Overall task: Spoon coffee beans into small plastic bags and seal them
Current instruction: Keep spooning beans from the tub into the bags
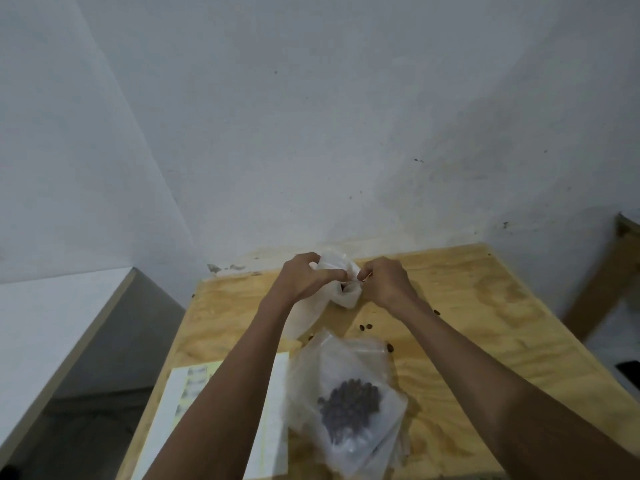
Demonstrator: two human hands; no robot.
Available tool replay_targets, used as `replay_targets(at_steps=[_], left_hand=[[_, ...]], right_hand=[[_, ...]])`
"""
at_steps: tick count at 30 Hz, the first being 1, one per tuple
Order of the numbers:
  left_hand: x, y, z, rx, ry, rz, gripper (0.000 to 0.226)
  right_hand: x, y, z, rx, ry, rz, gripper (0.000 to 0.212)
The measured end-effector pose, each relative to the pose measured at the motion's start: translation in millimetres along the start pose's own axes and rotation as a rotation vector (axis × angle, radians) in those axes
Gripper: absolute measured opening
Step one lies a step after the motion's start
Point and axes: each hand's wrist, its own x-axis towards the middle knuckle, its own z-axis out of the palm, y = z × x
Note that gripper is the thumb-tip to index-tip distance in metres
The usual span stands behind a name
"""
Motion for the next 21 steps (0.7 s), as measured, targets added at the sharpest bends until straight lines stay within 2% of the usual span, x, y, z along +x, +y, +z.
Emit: replay_targets(at_steps=[5,10,17,21], left_hand=[[4,3,0,0.026,0.012,-0.064,0.075],[1,6,2,-0.014,0.069,-0.036,0.077],[-7,20,-4,0.052,0.094,0.189,0.052],[-10,32,-5,0.094,0.058,0.282,0.07]], right_hand=[[-1,7,-3,-0.012,0.007,-0.033,0.027],[-5,15,-6,0.002,0.06,-0.021,0.029],[-14,21,-10,-0.008,0.103,-0.006,0.028],[-16,21,-9,0.011,0.072,0.027,0.029]])
